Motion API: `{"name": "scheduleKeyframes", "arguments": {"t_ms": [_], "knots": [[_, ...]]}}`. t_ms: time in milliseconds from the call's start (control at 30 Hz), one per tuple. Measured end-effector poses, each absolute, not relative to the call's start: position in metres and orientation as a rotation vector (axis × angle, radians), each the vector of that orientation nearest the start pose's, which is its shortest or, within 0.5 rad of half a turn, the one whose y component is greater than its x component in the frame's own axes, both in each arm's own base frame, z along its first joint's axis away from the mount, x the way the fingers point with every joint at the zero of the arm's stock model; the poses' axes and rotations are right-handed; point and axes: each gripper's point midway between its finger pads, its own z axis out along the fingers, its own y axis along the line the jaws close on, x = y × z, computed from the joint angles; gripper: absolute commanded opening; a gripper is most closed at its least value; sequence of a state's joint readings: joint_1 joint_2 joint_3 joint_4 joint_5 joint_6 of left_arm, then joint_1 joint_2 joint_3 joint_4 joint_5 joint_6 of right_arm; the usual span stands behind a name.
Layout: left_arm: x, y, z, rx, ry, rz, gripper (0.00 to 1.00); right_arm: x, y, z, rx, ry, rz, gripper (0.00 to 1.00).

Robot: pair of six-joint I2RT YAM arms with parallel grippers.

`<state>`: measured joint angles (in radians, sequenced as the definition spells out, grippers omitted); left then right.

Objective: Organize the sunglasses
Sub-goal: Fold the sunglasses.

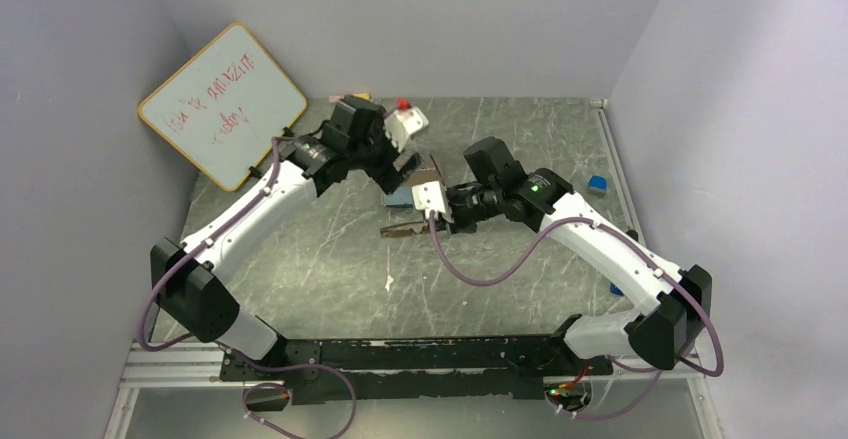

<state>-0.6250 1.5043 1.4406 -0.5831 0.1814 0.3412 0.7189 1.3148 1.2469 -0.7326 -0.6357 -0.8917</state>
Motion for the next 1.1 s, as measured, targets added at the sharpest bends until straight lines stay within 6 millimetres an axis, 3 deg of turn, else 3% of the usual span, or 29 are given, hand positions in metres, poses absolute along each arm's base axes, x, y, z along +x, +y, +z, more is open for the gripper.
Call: {"name": "scheduleKeyframes", "arguments": {"t_ms": [200, 300, 367, 467, 600, 700, 867, 1100], "knots": [[0.391, -0.236, 0.311, 0.815, 1.858, -0.186, 0.96, 0.169, 0.277, 0.215, -2.022, 1.24, 0.739, 0.0], [0.408, -0.237, 0.329, 0.741, 1.833, -0.155, 0.96, 0.145, 0.28, 0.211, -2.11, 1.178, 0.778, 0.0], [0.418, -0.242, 0.331, 0.724, 1.832, -0.148, 0.96, 0.131, 0.284, 0.208, -2.162, 1.135, 0.788, 0.0], [0.429, -0.253, 0.316, 0.738, 1.864, -0.143, 0.96, 0.114, 0.29, 0.206, -2.215, 1.084, 0.798, 0.0], [0.427, -0.272, 0.278, 0.821, 1.93, -0.155, 0.96, 0.115, 0.291, 0.205, -2.23, 1.09, 0.777, 0.0], [0.41, -0.287, 0.249, 0.924, 1.975, -0.204, 0.96, 0.121, 0.293, 0.205, -2.229, 1.101, 0.747, 0.0], [0.381, -0.299, 0.222, 1.051, 2.002, -0.302, 0.96, 0.13, 0.294, 0.202, -2.22, 1.127, 0.698, 0.0], [0.348, -0.292, 0.215, 1.144, 1.995, -0.383, 0.96, 0.141, 0.298, 0.203, -2.19, 1.155, 0.648, 0.0]]}}
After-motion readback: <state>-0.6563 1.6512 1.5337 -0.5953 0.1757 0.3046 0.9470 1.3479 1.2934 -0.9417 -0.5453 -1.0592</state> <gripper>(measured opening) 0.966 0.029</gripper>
